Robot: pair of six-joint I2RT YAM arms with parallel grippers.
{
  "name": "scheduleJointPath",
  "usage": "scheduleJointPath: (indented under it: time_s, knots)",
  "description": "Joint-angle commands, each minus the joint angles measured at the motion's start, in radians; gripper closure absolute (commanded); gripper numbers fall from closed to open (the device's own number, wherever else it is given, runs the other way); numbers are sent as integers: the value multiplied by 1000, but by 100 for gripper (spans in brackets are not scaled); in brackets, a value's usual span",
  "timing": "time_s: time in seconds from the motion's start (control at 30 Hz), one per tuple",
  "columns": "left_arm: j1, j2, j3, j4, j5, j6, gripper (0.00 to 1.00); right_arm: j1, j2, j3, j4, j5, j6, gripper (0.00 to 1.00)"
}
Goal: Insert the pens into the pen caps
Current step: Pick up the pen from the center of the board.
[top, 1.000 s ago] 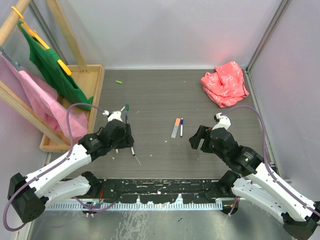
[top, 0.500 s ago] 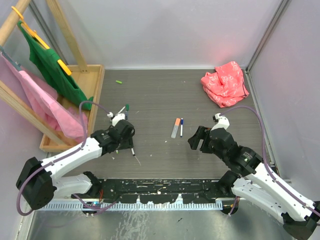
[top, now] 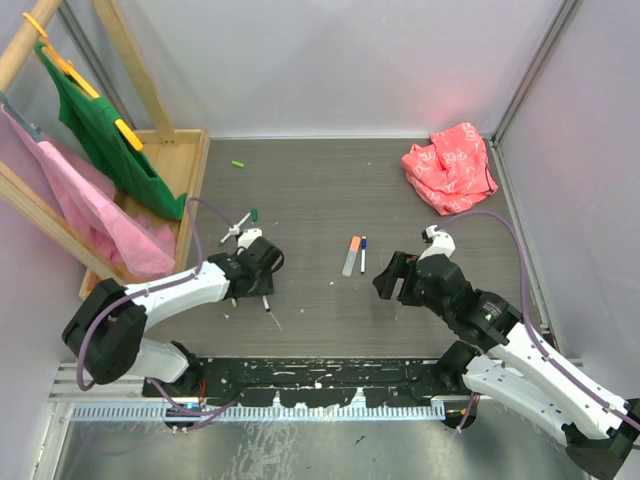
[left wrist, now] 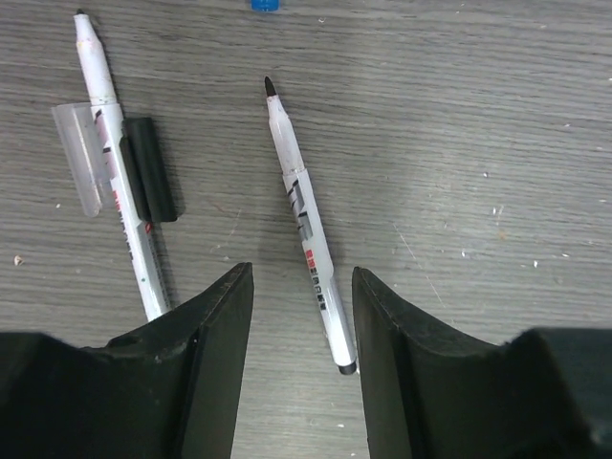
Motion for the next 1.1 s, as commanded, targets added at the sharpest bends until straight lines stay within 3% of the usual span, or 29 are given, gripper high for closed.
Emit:
scheduleJointPath:
  time_s: [0.0,0.53,0.83,1.07]
  knots:
    - [7,46,43,55,-25,-12,53,0,10,5,56,-11,-16,20]
    - [25,109,-23,151,25,-50,69,0,43,6,78,-28,-12,20]
    - [25,87,-45,168,48,-46,86,-1,50,7,85,-28,-14,20]
    - [23,-37,-63,260,186,55,96,0,44,-14,169,-232,-105,20]
